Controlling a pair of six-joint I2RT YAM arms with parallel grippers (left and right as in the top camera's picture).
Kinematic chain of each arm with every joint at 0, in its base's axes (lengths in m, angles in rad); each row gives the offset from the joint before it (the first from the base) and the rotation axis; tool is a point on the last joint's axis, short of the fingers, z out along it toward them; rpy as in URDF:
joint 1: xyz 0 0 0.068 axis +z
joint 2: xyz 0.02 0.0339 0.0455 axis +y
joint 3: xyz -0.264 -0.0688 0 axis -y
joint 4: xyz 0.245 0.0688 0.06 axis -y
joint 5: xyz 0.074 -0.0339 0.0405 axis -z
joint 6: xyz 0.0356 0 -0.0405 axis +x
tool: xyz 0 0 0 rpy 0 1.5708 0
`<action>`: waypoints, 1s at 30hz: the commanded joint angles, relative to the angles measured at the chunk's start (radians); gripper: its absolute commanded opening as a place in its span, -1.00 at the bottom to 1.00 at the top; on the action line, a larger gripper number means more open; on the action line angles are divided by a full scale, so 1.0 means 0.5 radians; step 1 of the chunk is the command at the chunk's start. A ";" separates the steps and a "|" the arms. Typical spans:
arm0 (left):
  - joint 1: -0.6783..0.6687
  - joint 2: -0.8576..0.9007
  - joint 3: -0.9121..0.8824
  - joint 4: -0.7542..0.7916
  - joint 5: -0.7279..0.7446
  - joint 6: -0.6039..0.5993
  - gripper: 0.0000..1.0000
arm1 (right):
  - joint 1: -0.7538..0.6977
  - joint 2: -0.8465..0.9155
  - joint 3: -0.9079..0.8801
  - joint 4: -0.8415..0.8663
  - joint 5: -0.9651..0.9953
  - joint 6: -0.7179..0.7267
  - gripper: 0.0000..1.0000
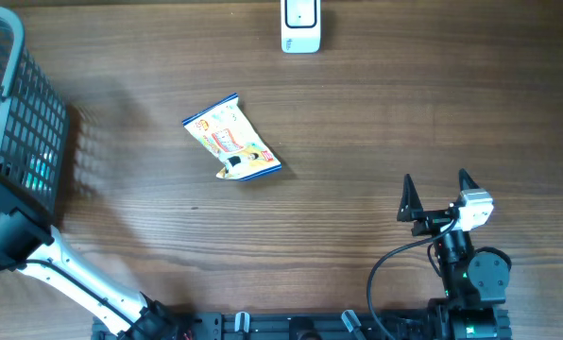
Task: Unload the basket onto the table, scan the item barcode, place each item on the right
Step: 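Return the left gripper into the basket and grasp the red bag, then lift the red bag out and drop it onto the white bag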
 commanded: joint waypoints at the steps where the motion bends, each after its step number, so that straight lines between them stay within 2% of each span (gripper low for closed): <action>1: 0.040 -0.034 0.074 -0.128 0.181 0.014 -0.92 | 0.006 -0.011 -0.002 0.005 0.013 0.016 0.99; 6: 0.037 -0.420 0.294 -0.214 0.566 -0.043 -0.92 | 0.006 -0.011 -0.002 0.005 0.014 0.016 0.99; 13: 0.034 -1.135 0.326 -0.143 0.974 -0.045 -0.92 | 0.006 -0.011 -0.002 0.005 0.014 0.015 1.00; 15: 0.034 -1.305 0.326 -0.135 1.247 -0.046 -0.92 | 0.006 -0.011 -0.002 0.005 0.014 0.015 0.99; 18: -0.005 -1.514 0.326 -0.162 1.829 -0.098 -0.92 | 0.006 -0.011 -0.002 0.005 0.014 0.015 0.99; 20: -0.119 -1.594 0.326 -0.208 2.134 -0.095 -0.92 | 0.006 -0.011 -0.002 0.005 0.014 0.015 0.99; 26: -0.720 -1.577 0.243 -0.327 2.142 0.074 -0.92 | 0.006 -0.011 -0.002 0.005 0.014 0.015 0.99; 30: -1.267 -1.486 -0.101 -0.272 1.675 0.083 -0.92 | 0.005 -0.011 -0.002 0.005 0.014 0.015 0.99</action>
